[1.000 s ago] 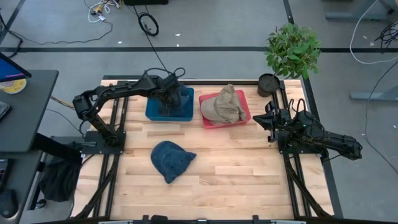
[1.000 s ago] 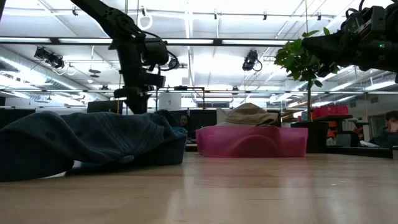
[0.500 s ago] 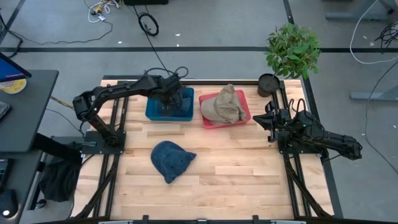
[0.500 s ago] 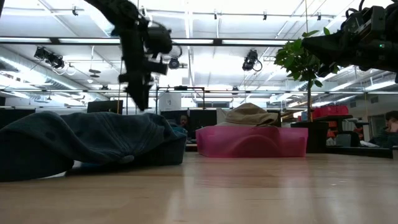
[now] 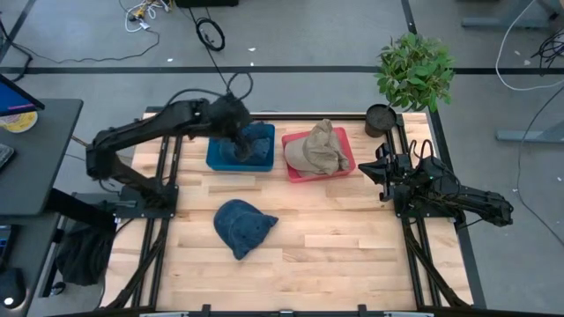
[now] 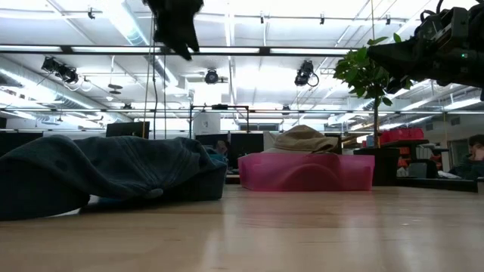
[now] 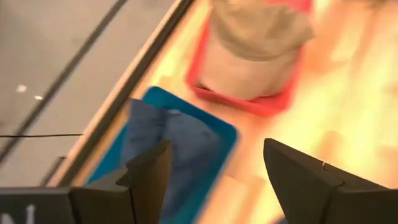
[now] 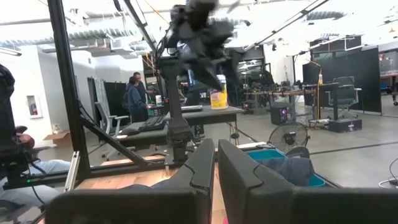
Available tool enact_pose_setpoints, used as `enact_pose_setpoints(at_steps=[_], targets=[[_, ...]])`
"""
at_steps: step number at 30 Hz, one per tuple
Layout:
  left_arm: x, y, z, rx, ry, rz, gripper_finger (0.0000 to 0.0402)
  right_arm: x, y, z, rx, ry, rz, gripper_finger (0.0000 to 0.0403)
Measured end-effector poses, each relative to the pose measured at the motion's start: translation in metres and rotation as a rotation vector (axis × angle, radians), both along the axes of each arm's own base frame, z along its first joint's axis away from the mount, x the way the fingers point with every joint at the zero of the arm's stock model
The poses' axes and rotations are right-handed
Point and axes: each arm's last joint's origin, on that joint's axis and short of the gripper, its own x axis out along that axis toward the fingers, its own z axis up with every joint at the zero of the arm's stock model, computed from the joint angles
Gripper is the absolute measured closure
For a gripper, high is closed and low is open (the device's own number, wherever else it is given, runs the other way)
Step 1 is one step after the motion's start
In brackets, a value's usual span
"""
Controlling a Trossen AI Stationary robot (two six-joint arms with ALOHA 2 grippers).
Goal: Pick & Place hat
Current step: Put the dark blue cap into the blue bin
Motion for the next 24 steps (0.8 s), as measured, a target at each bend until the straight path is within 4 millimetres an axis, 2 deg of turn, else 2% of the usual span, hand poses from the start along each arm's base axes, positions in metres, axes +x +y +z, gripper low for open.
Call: enact_pose_setpoints(at_steps=[4,8,12,17,24], targets=[[-0.013,-0.034,0.012,-0.073,-0.059,0.005,0.0147,0.000,0.000,0.000,0.000,0.000,0.000,0.0376],[-0.023,-0.067,0.014,-0.122,-0.059,0.019,0.0147,0.000,0.000,0.000,0.000,0.000,0.000,0.0376],[-0.025,-0.092,0.013,-0.170,-0.055,0.005,0.0147,0.000,0.000,0.000,0.000,0.000,-0.001,0.0376],[-0.015,-0.113,0.002,-0.242,-0.024,0.007,0.0147,0.000,0.000,0.000,0.000,0.000,-0.001,0.0376],[0.002,-0.155,-0.023,-0.288,0.072,-0.012,0.0147,0.000,0.000,0.000,0.000,0.000,-0.001,0.0376]])
